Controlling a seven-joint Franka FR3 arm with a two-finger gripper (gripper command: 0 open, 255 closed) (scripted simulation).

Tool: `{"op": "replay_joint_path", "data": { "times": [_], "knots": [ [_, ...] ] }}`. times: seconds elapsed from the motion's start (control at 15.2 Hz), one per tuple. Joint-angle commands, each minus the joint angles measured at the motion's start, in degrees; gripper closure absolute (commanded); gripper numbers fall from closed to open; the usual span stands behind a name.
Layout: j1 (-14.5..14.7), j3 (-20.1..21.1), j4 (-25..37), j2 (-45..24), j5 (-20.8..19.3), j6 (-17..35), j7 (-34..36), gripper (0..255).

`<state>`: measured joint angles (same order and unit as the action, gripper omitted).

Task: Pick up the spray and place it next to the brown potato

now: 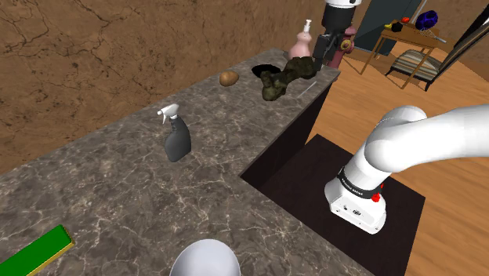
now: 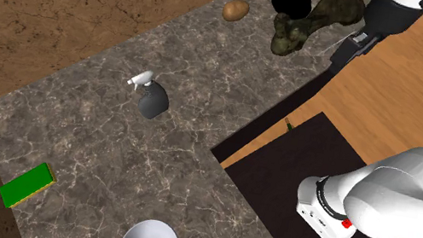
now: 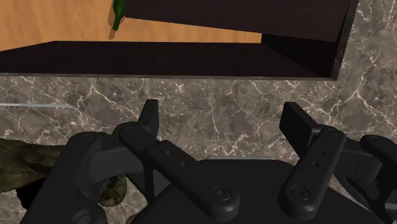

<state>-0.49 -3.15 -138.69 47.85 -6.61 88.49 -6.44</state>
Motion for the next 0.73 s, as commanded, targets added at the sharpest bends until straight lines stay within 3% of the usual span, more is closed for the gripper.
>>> {"op": "replay_joint_path", "data": {
  "times": [0.0, 0.66],
  "knots": [
    [0.0, 0.0, 0.0, 0.0, 0.0, 0.0, 0.0, 0],
    [6.4, 3.9, 13.7, -23.8, -2.5, 6.0, -8.6, 0]
  ]
}}
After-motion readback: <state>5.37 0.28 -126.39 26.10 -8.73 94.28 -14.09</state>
